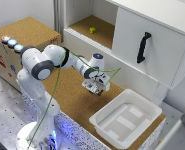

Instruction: Push the purple block towards the left

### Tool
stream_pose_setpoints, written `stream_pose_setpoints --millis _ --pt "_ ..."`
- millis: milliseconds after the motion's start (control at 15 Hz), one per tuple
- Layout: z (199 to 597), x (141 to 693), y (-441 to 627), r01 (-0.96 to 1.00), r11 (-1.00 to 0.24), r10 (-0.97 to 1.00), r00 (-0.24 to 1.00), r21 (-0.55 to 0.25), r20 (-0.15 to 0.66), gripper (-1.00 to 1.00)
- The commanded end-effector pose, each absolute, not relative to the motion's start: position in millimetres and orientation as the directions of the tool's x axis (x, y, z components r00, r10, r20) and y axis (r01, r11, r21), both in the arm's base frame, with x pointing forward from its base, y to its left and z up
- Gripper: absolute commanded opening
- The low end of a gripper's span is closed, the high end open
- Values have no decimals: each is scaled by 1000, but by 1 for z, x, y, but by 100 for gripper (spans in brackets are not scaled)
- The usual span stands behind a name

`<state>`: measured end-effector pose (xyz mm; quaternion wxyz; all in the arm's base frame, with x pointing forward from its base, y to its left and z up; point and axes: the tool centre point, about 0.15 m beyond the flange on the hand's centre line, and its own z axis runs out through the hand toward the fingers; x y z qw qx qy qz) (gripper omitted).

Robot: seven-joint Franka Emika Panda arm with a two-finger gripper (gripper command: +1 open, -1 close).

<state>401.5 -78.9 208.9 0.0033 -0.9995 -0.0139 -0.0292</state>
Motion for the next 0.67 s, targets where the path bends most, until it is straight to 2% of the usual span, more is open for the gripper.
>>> stream_pose_setpoints --millis 0,600 --pt "214 379 -32 -7 -1000 -8 998 -8 66 -100" --pt "218 369 37 26 -994 18 997 -104 78 -100"
